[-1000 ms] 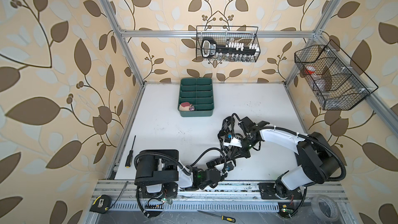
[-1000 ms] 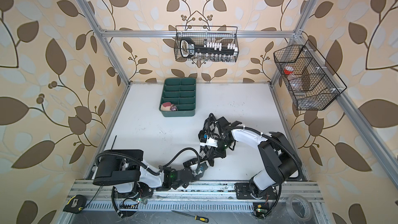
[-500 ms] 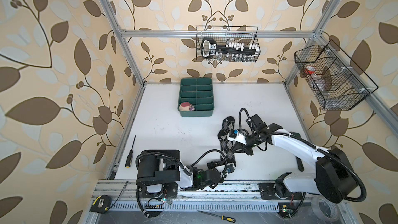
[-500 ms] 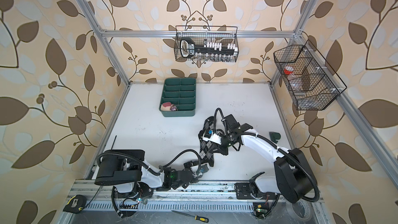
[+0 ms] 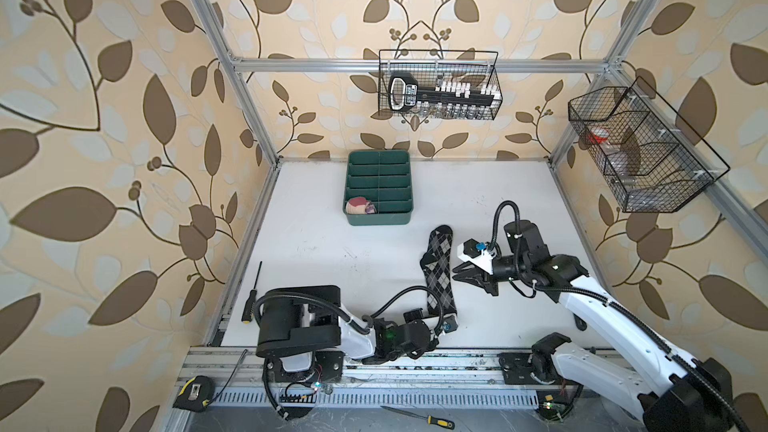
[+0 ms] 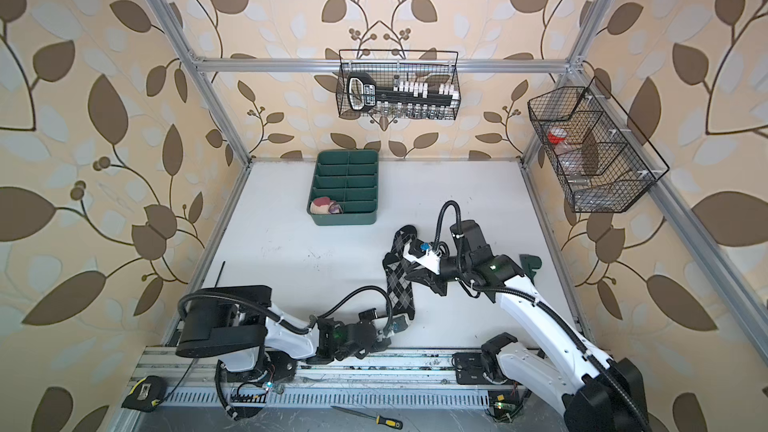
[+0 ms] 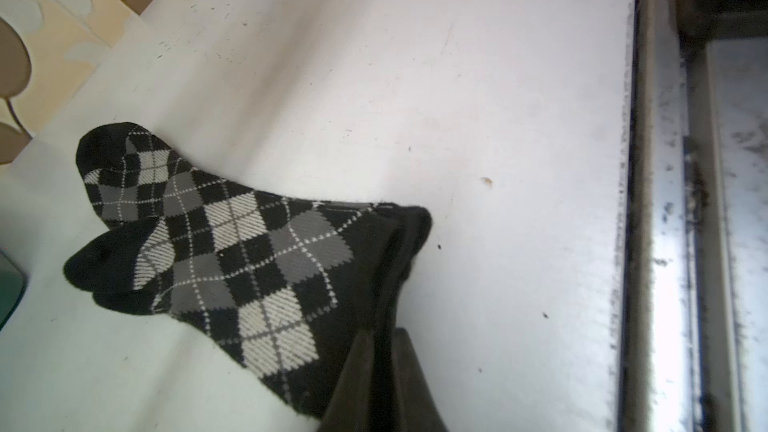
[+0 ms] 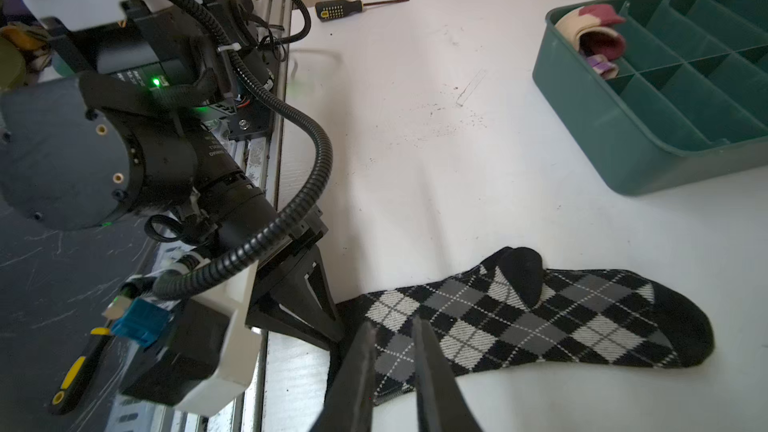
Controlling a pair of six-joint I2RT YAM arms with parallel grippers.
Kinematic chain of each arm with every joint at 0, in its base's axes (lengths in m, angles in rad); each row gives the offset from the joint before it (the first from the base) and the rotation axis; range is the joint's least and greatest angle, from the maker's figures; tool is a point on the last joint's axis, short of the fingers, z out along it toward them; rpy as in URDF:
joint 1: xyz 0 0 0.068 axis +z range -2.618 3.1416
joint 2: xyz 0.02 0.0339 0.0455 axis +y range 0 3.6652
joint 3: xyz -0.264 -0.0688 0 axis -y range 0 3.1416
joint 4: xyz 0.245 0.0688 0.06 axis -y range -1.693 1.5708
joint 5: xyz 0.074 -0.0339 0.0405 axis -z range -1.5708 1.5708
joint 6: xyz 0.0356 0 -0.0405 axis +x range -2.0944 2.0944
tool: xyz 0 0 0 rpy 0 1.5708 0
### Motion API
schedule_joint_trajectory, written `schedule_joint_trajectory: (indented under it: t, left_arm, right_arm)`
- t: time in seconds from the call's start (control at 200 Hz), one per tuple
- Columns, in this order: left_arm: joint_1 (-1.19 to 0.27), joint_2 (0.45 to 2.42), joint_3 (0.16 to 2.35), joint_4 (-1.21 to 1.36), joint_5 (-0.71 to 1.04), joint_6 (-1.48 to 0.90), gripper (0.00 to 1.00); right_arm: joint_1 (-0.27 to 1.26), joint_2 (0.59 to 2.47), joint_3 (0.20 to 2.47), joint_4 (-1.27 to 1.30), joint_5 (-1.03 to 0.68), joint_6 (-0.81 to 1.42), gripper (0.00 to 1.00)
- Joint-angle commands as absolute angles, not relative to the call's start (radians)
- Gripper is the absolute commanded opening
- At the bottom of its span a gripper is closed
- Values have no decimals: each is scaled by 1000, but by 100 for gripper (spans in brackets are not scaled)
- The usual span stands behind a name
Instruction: Roll the socks
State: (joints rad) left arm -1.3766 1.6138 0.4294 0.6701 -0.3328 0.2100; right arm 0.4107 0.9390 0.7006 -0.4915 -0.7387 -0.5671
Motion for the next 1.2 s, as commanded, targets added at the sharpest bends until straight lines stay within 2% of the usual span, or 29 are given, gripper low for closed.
schedule_joint_trajectory:
  t: [0.0, 0.095, 0.225, 0.41, 0.52, 0.655, 0.84, 1.05, 1.195]
  left_arm:
    - [-1293, 1457, 488, 415, -139, 169, 12]
    - [-1222, 1383, 529, 283, 41, 171, 13]
    - [-1133, 1429, 591, 177, 247, 140, 12]
    - [-1060, 1561, 624, 205, 412, 46, 10]
    - [-1022, 1611, 642, 228, 432, -2, 10]
    - [-987, 1635, 661, 253, 460, -46, 10]
    - [-977, 1635, 694, 214, 490, -38, 8]
    - [-957, 1582, 699, 167, 515, -22, 7]
    - [-923, 1585, 721, 128, 565, -26, 7]
  right_arm:
    - [407, 829, 655, -477, -604, -557, 21]
    - [420, 700, 606, -448, -419, -592, 22]
    - [469, 534, 545, -461, -241, -729, 22]
    - [638, 339, 461, -534, -48, -968, 29]
    - [767, 268, 431, -582, 86, -1043, 33]
    - [908, 240, 426, -658, 192, -1084, 33]
    - [1034, 245, 410, -687, 253, -1096, 33]
    - [1109, 315, 369, -640, 248, -1094, 33]
    - [1225, 341, 334, -543, 362, -1109, 33]
